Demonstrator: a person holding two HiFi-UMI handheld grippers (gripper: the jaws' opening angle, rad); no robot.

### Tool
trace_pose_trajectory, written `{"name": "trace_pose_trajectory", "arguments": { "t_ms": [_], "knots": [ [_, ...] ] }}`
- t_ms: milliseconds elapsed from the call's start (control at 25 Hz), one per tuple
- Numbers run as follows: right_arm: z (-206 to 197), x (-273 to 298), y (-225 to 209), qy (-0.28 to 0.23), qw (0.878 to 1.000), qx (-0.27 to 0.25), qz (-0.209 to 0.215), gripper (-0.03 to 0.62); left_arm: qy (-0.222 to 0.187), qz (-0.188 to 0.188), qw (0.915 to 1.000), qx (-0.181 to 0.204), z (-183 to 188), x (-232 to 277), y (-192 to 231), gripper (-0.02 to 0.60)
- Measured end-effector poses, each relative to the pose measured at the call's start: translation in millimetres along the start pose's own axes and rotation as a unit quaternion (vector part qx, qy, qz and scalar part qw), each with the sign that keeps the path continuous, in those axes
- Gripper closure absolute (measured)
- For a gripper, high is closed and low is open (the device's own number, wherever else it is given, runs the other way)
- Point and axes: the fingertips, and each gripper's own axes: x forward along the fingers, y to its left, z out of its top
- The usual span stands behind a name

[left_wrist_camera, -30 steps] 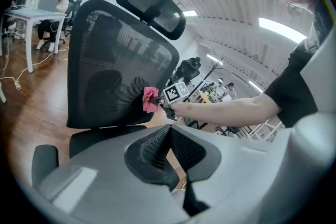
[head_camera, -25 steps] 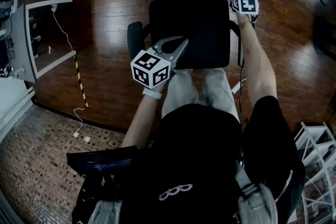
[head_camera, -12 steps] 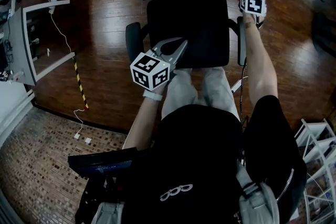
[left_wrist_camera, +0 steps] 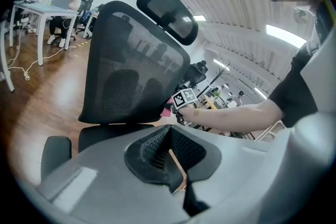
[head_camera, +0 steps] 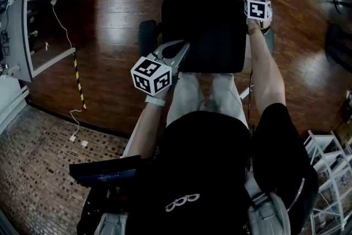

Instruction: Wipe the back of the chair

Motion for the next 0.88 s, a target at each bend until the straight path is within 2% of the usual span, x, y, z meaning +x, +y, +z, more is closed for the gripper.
{"name": "trace_pose_trajectory", "arguments": {
  "t_ms": [240, 480, 640, 880],
  "knots": [
    [18.5, 7.6, 61.3, -0.008, 0.999, -0.028, 0.041, 0.549, -0.004, 0.006, 1.0000, -0.002, 4.8, -18.5, 16.7, 0.589],
    [43.9, 10.9, 153.5, -0.029, 0.991, -0.083, 0.101, 0.549, -0.017, 0.020, 0.9996, -0.006, 3.6, -47.5, 38.3, 0.589],
    [57.5, 11.3, 206.7, -0.031, 0.986, -0.110, 0.123, 0.549, -0.025, 0.030, 0.9991, -0.017, -1.9, -68.9, 56.2, 0.589],
    [73.7, 4.1, 281.1, -0.047, 0.969, -0.163, 0.179, 0.549, -0.042, 0.042, 0.9975, -0.038, -9.4, -93.3, 76.3, 0.589]
  ]
}}
